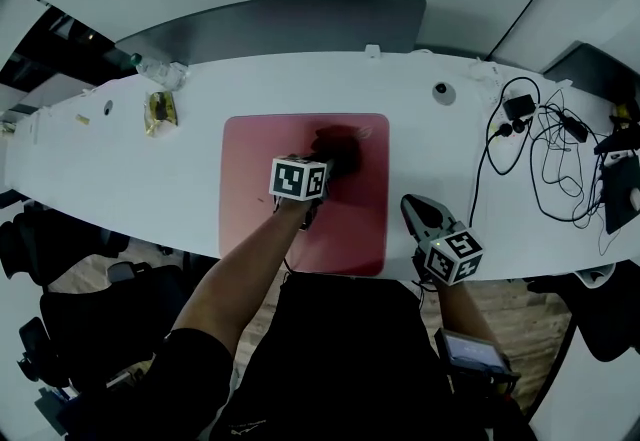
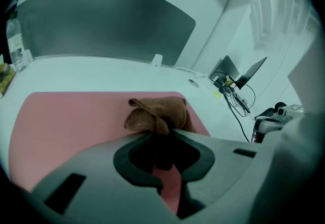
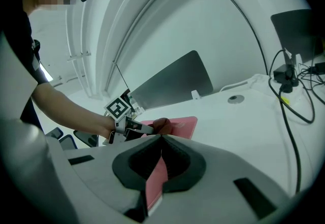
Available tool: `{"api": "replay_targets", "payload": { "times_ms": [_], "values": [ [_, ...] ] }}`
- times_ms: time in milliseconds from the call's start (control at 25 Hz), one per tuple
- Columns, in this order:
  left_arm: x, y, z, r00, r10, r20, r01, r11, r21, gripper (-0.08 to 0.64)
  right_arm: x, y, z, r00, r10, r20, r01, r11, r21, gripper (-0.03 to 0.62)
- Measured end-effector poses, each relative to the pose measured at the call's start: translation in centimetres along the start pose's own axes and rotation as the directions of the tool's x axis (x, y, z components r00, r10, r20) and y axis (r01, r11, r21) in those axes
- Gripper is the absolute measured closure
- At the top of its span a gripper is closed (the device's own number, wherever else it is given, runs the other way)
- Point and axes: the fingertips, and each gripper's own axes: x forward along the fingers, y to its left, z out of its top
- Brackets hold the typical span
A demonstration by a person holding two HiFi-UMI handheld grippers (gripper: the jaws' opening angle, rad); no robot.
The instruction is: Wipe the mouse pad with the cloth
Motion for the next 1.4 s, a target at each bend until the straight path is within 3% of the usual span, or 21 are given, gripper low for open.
{"api": "replay_targets", "payload": {
  "times_ms": [520,760,1400],
  "values": [
    [-4.3,7.5,-2.0,0.992,0.123,-0.009,-0.122,0.992,0.026,0.503,2.5,2.2,0.8,0.999,0.049,-0.012,-0.049,0.998,-0.028,0.566],
    [-6.8,11.9,-2.6,0.982,0.19,-0.003,-0.19,0.982,-0.009,0.503,3.1,2.9,0.9,0.998,0.052,-0.021,-0.052,0.998,-0.034,0.566],
    [-14.2,23.0,-5.6,0.921,0.39,0.016,-0.383,0.91,-0.155,0.502,4.6,4.9,0.4,0.997,0.063,-0.044,-0.065,0.997,-0.045,0.566]
  ]
}}
